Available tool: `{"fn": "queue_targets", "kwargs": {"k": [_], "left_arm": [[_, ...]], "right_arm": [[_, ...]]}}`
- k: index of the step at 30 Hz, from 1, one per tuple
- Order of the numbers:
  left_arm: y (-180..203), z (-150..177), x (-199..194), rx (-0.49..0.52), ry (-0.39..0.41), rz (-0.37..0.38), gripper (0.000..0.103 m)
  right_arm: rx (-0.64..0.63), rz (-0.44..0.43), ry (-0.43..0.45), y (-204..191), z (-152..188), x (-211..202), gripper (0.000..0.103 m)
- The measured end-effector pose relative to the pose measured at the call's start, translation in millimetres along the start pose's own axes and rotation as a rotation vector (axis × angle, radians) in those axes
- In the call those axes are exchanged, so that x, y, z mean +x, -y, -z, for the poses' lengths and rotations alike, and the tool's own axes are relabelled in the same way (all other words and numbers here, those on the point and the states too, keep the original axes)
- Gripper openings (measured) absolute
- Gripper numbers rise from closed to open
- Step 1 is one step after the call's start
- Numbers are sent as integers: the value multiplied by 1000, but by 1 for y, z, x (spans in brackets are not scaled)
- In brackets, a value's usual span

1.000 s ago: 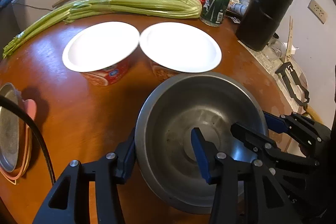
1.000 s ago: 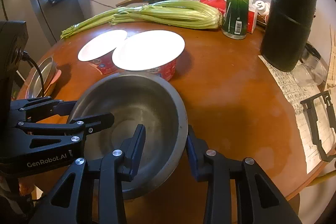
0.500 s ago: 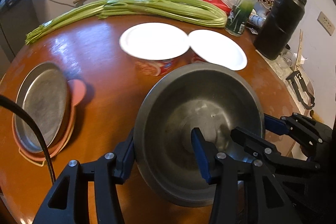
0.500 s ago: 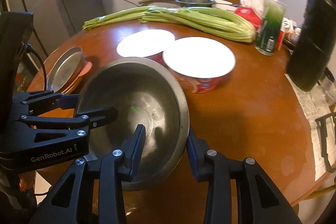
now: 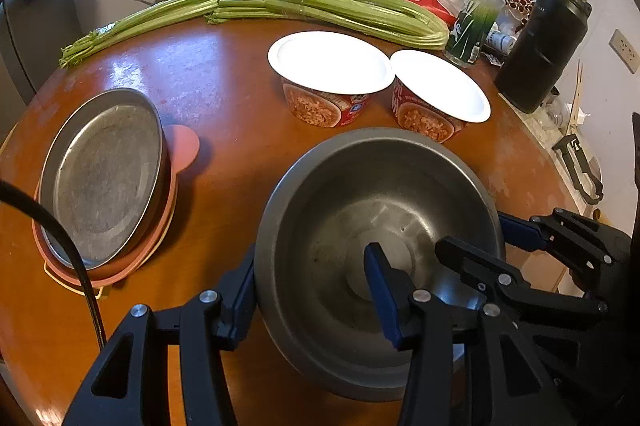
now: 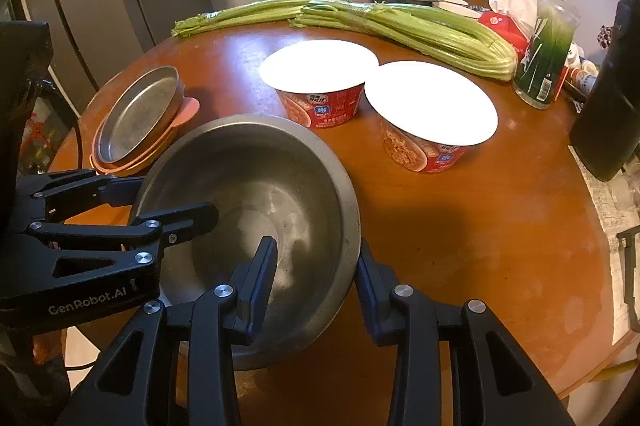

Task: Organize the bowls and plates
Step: 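Carry the steel bowl beside the plate stack, lower it, open left gripper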

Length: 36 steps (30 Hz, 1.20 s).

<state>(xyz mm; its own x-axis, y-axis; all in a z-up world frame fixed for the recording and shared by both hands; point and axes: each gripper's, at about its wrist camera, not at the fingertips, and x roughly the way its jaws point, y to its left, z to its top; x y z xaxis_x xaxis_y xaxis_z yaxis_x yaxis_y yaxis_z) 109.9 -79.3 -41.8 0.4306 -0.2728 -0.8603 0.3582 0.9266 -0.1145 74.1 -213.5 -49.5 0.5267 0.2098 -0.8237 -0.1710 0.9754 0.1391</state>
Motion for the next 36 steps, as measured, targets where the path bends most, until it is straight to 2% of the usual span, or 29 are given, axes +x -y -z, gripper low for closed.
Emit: {"fn": "queue_targets", "kwargs": {"k": [20,36], "left_arm": [[0,2,9,18,-20,-22,51],[-8,1,2,-16,-6,12,51]], "right_arm": [[2,-8,-27,-1,-1,13,41],[33,-32,-25,7,-3,9,41]]}}
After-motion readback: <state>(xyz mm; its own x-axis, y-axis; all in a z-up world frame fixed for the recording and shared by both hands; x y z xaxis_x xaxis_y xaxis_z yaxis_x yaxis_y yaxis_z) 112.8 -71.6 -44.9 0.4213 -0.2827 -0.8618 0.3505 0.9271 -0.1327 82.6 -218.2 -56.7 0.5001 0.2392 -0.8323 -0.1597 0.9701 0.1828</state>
